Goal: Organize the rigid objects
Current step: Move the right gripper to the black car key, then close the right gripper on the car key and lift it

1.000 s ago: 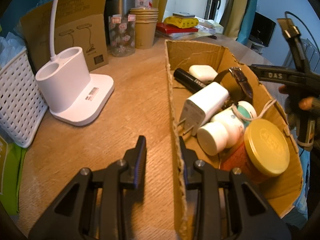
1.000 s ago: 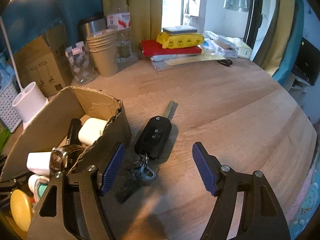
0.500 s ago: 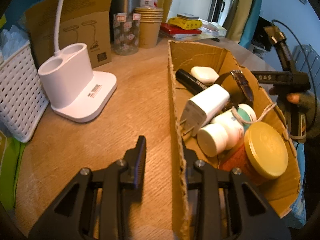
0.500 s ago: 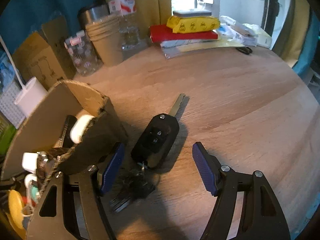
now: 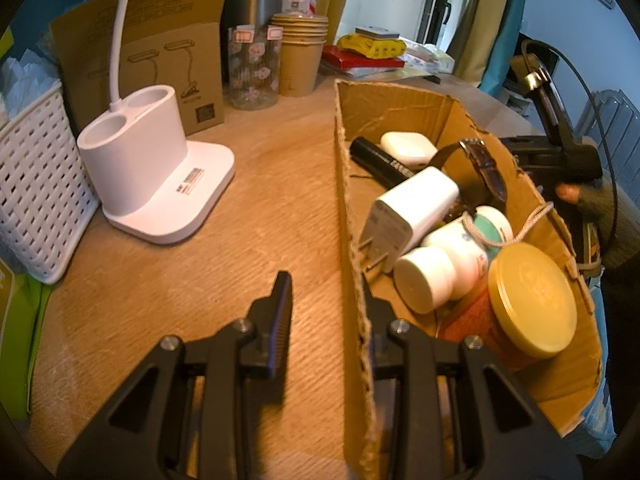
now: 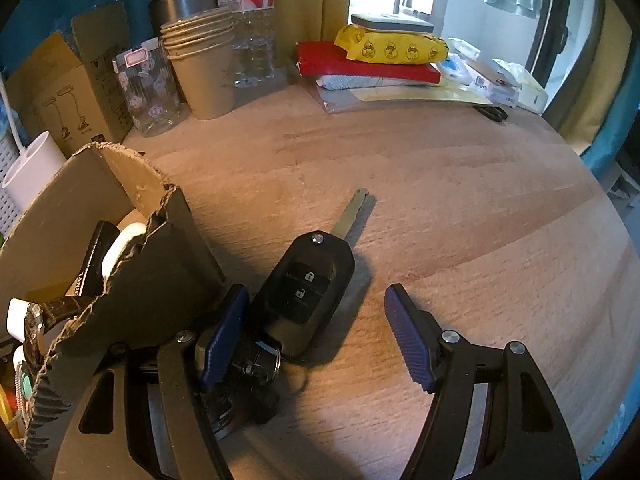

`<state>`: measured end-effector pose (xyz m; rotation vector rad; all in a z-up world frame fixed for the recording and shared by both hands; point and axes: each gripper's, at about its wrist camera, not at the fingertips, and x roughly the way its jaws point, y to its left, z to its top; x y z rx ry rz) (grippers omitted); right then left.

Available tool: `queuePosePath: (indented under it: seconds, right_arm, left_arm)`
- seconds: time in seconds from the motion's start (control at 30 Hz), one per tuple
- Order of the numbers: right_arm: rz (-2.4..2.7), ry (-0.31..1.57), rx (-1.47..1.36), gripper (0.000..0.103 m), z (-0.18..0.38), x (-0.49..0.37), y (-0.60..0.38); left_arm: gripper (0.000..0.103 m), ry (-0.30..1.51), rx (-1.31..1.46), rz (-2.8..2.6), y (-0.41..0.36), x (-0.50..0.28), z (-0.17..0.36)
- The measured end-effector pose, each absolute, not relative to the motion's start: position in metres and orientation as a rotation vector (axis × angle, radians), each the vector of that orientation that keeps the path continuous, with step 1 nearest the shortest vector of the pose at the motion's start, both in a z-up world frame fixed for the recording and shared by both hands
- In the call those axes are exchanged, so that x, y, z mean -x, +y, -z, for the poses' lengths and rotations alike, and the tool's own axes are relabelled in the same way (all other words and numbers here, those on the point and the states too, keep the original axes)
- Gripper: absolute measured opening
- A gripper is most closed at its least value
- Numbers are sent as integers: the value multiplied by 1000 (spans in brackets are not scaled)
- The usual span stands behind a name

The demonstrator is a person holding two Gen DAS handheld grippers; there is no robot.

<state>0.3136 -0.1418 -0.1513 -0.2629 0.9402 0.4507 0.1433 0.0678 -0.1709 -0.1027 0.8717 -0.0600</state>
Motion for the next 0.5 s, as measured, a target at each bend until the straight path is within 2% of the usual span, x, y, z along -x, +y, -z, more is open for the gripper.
queuePosePath:
  seconds: [0.07, 0.1, 0.23, 0.5]
  right_arm:
    - [-451, 934, 258, 63, 150, -314, -142]
    - [-451, 927, 257, 49, 149, -313, -142]
    - [-445, 926, 244, 43, 147, -313, -142]
    - [-431, 909, 213, 40, 142, -304, -144]
  left_arm:
    - [32, 873, 104, 62, 68, -143, 171]
    - [32, 873, 103, 62, 67, -143, 171]
    - [32, 873, 104, 62, 68, -143, 171]
    - [32, 874, 104, 62, 68, -143, 171]
